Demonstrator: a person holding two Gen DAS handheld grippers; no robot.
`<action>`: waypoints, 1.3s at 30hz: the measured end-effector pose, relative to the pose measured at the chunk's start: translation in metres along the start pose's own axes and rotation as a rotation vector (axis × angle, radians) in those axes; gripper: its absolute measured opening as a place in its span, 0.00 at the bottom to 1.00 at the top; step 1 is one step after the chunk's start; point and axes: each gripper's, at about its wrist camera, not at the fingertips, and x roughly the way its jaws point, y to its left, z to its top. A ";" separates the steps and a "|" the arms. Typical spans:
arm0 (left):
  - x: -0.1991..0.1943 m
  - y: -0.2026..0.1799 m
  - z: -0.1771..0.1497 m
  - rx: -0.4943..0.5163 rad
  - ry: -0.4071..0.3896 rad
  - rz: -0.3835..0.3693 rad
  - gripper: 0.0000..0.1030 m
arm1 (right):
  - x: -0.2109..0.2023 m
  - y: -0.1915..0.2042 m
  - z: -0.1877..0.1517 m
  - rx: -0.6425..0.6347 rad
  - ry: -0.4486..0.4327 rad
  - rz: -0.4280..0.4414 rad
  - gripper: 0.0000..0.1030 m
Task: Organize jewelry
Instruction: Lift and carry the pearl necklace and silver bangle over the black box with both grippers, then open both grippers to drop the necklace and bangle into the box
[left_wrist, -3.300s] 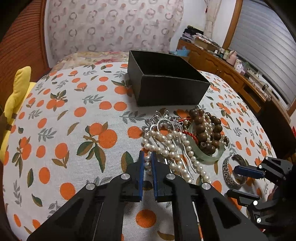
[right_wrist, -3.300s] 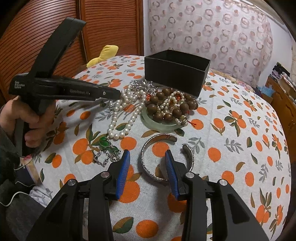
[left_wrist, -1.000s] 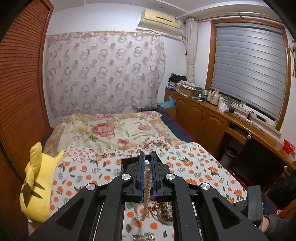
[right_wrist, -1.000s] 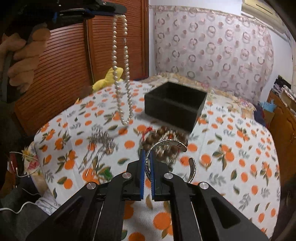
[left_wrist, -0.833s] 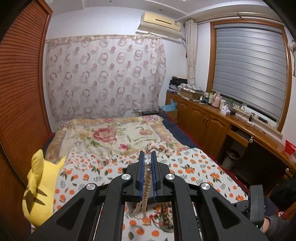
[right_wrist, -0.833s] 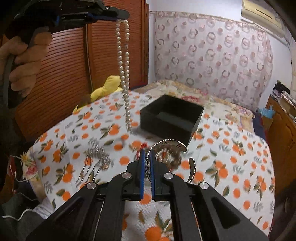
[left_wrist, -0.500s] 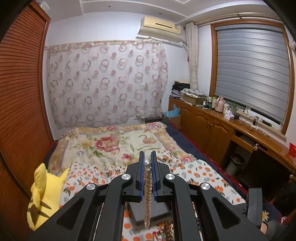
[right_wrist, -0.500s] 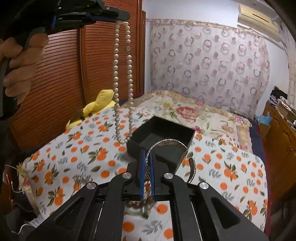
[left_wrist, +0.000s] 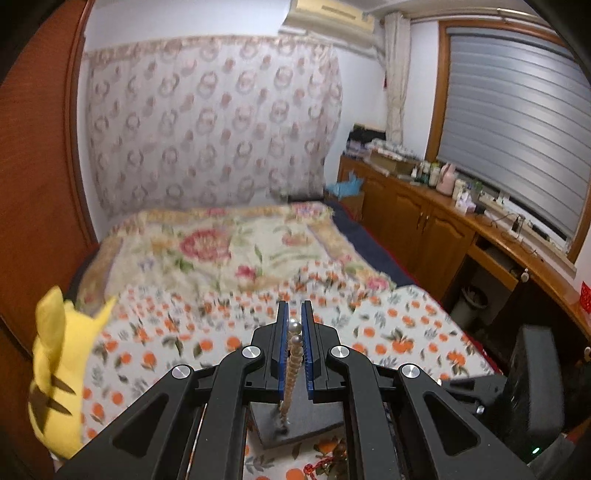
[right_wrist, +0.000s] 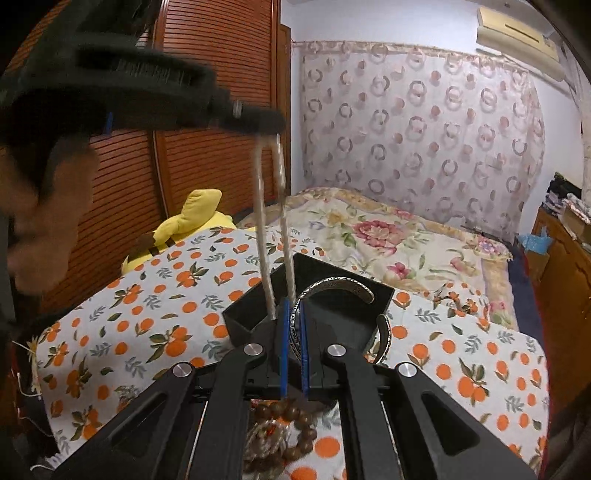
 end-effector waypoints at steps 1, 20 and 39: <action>0.007 0.003 -0.006 -0.010 0.015 -0.003 0.06 | 0.005 -0.001 -0.001 0.002 0.006 0.004 0.06; 0.004 0.024 -0.064 -0.041 0.054 0.005 0.23 | 0.048 -0.013 -0.006 0.041 0.072 0.066 0.08; -0.027 0.021 -0.128 0.010 0.064 0.037 0.80 | -0.013 0.012 -0.047 0.067 0.086 0.078 0.14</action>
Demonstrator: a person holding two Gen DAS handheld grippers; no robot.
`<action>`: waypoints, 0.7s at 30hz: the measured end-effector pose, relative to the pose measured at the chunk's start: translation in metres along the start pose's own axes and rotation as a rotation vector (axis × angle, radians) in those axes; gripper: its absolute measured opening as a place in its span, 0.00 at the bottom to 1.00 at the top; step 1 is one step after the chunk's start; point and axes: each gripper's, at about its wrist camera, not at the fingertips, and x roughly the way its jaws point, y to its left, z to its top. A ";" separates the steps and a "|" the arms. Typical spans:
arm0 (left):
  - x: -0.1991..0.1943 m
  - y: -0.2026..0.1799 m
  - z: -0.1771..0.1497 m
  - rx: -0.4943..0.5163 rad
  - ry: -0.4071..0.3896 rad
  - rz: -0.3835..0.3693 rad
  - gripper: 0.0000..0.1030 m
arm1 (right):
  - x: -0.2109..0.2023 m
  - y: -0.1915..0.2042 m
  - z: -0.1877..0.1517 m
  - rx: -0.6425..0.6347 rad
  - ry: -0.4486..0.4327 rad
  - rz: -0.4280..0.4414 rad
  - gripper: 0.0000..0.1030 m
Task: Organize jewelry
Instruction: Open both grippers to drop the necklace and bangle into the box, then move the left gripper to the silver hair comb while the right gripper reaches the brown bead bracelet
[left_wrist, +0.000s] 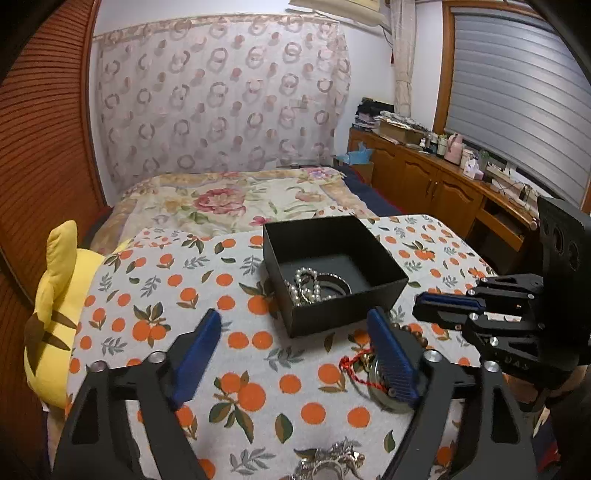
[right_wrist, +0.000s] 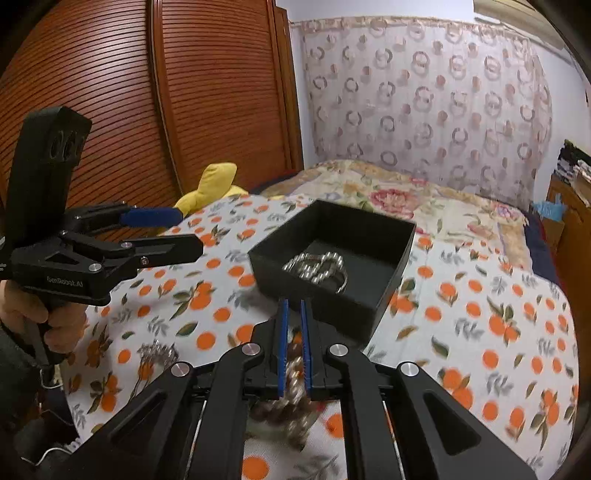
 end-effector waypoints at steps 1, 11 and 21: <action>0.000 0.000 -0.002 -0.004 0.002 -0.005 0.86 | 0.000 0.001 -0.002 0.002 0.004 0.001 0.18; 0.003 0.002 -0.034 -0.034 0.042 0.025 0.93 | 0.010 0.024 -0.031 0.004 0.090 0.035 0.25; 0.007 0.011 -0.062 -0.070 0.098 0.026 0.93 | 0.026 0.033 -0.040 -0.018 0.164 0.037 0.25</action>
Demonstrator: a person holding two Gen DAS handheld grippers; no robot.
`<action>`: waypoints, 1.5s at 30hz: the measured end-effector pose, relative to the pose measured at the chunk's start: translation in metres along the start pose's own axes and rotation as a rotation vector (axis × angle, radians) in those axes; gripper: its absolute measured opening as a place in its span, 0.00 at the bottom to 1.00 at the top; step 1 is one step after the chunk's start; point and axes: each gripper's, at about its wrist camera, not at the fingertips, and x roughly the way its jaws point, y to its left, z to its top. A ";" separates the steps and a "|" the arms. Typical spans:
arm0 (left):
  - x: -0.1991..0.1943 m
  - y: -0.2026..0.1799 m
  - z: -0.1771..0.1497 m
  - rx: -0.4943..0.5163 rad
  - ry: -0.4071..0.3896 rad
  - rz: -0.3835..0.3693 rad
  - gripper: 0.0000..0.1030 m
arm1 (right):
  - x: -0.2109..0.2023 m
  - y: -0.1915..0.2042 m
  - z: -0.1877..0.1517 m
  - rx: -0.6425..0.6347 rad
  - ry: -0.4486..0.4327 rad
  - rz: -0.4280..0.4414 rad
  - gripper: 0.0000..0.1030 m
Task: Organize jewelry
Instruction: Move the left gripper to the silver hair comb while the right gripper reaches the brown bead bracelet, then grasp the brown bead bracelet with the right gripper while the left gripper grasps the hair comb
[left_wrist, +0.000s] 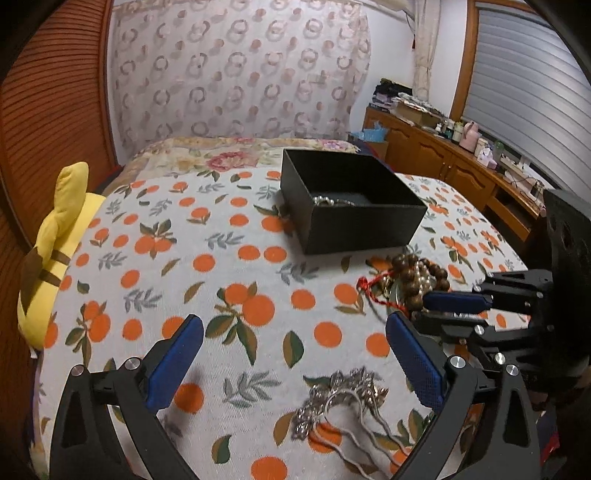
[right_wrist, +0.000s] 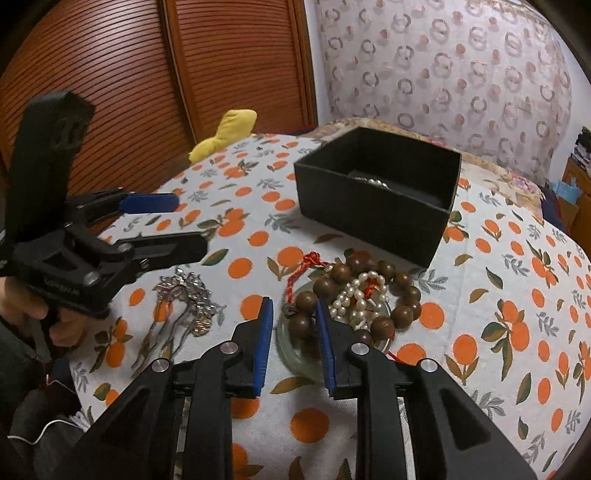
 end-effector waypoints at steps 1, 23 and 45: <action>0.000 -0.001 -0.001 0.001 0.004 -0.001 0.93 | 0.002 0.000 0.000 0.001 0.007 0.003 0.25; -0.006 -0.003 -0.014 0.005 0.020 -0.010 0.93 | -0.038 -0.016 0.007 0.036 -0.091 0.032 0.15; 0.002 -0.023 -0.036 0.047 0.114 0.014 0.93 | -0.081 -0.031 0.023 0.044 -0.191 -0.041 0.01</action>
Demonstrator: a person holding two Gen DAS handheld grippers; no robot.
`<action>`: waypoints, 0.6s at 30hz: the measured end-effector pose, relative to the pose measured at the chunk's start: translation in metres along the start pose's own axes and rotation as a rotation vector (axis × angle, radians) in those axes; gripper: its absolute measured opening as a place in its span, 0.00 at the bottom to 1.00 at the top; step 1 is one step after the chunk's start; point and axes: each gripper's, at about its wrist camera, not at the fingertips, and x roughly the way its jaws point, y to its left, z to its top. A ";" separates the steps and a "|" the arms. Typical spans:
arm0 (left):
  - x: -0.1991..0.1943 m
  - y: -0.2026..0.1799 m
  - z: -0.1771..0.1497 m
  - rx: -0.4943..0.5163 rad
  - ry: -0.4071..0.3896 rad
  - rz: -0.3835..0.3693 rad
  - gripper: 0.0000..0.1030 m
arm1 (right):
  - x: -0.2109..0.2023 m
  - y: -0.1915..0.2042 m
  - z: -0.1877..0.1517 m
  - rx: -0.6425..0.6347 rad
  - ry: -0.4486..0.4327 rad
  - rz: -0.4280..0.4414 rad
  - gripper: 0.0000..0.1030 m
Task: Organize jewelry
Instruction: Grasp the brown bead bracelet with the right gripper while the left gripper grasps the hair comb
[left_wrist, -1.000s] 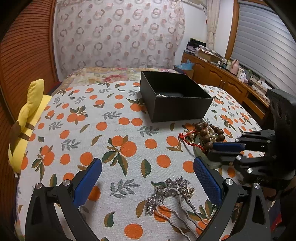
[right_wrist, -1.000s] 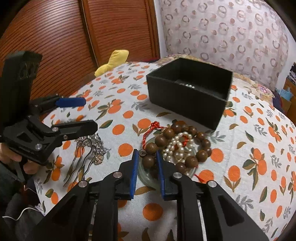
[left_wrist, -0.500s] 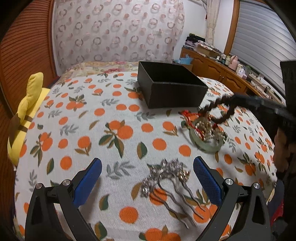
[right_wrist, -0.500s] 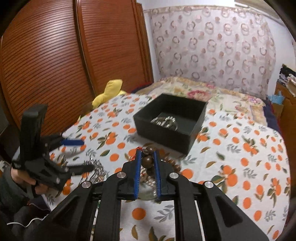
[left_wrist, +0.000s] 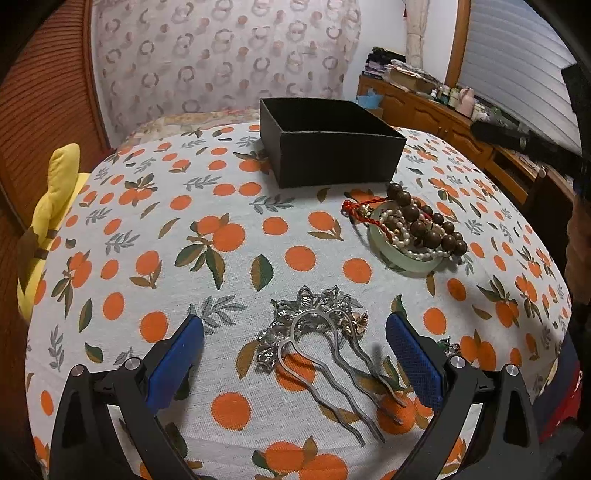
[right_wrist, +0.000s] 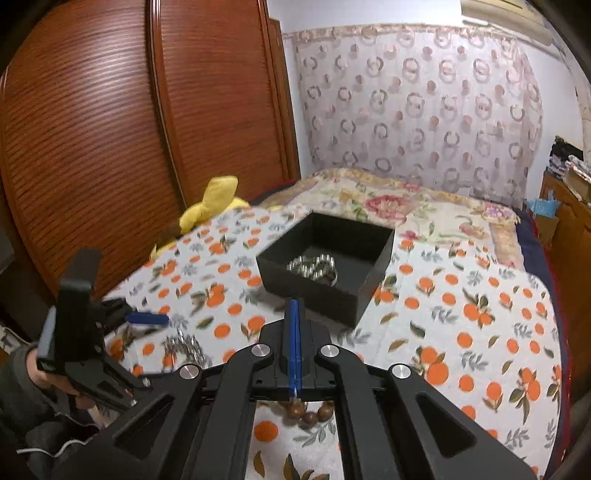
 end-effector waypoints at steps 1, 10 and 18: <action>0.000 0.001 0.000 -0.002 -0.001 0.000 0.93 | 0.004 0.001 -0.004 -0.001 0.018 0.000 0.01; 0.000 0.006 0.000 -0.024 -0.006 0.002 0.93 | 0.047 0.023 -0.035 -0.068 0.155 -0.021 0.24; 0.001 0.005 0.000 -0.016 -0.004 0.004 0.93 | 0.075 0.023 -0.042 -0.100 0.253 -0.078 0.21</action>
